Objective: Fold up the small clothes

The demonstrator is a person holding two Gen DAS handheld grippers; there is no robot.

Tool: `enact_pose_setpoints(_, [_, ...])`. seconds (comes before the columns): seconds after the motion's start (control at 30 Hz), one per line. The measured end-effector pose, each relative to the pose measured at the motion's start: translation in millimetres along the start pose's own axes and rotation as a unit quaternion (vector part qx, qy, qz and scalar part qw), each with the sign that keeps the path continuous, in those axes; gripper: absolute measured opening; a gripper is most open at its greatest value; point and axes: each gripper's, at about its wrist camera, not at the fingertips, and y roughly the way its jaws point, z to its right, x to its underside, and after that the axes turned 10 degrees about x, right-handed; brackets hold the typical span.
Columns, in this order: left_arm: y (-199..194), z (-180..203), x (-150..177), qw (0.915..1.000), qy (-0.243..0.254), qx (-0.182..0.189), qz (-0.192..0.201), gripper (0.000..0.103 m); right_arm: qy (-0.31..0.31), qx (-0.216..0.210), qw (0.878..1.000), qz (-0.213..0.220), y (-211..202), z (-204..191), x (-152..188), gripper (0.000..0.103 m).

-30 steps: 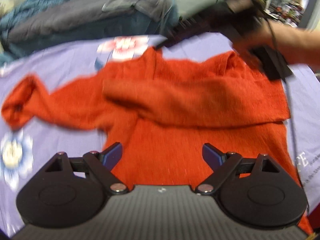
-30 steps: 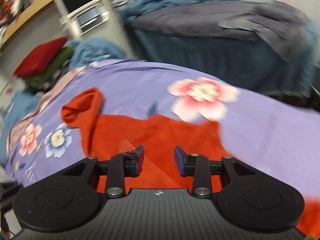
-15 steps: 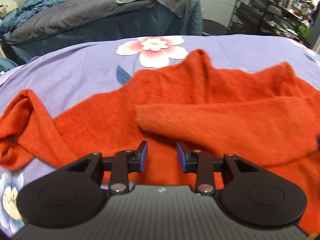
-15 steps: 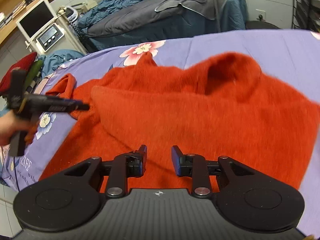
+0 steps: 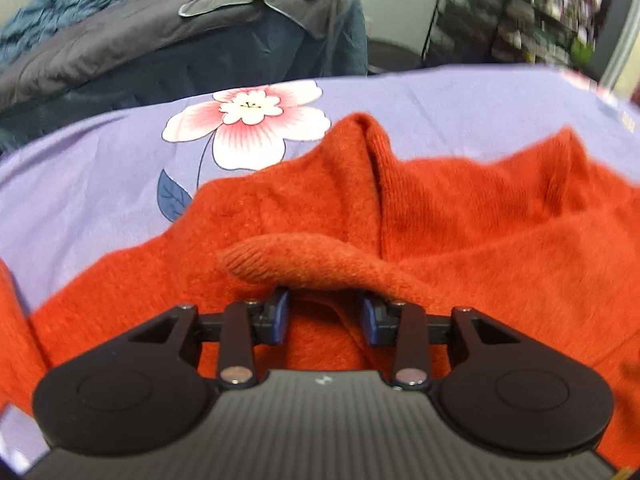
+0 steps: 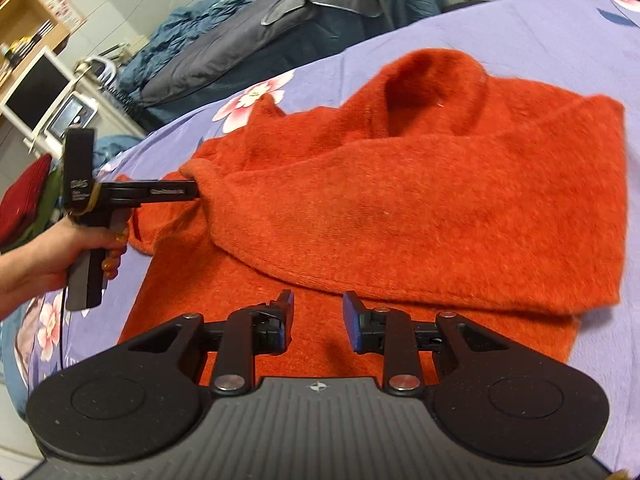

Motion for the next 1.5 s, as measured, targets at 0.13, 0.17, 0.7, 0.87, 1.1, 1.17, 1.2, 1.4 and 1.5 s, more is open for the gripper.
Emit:
enact_pose_setpoints(0.13, [-8.3, -14.3, 0.4, 0.9978, -0.052, 0.037, 0.015, 0.001, 0.006, 0.008, 1.0, 0.004, -2.7, 5.3, 4.5, 0.05])
enact_pose_setpoints(0.17, [-13.9, -16.5, 0.1, 0.9969, -0.062, 0.041, 0.023, 0.001, 0.007, 0.01, 1.0, 0.005, -3.1, 6.2, 4.8, 0.05])
enact_pose_setpoints(0.7, [-85.2, -17.8, 30.7, 0.9967, -0.072, -0.036, -0.01, 0.011, 0.024, 0.015, 0.999, 0.016, -10.7, 20.7, 2.7, 0.051])
enact_pose_setpoints(0.87, [-93.0, -3.2, 28.4, 0.9966, -0.07, -0.038, 0.021, 0.034, 0.006, 0.052, 0.998, 0.044, -19.1, 17.8, -5.2, 0.051])
enact_pose_setpoints(1.1, [-37.5, 21.0, 34.8, 0.9974, -0.018, -0.047, -0.052, 0.041, -0.006, 0.183, 0.983, 0.006, 3.3, 39.0, -5.5, 0.052])
enact_pose_setpoints(1.17, [-25.9, 20.8, 41.6, 0.9959, -0.018, -0.058, -0.067, 0.043, 0.01, 0.174, 0.985, 0.009, 4.1, 52.0, -1.8, 0.051])
enact_pose_setpoints(1.2, [-25.1, 20.7, 43.4, 0.9963, -0.017, -0.057, -0.062, 0.046, 0.008, 0.171, 0.985, 0.008, 3.8, 54.5, -1.3, 0.05])
enact_pose_setpoints(1.4, [-61.4, 13.7, 42.7, 0.9969, -0.02, -0.076, 0.002, 0.062, -0.024, 0.151, 0.987, 0.04, -19.5, 39.0, -4.4, 0.063])
enact_pose_setpoints(1.5, [-94.8, -13.9, 44.9, 0.9896, -0.061, -0.123, 0.042, 0.068, -0.026, 0.133, 0.989, 0.053, -30.1, 31.9, -1.9, 0.066])
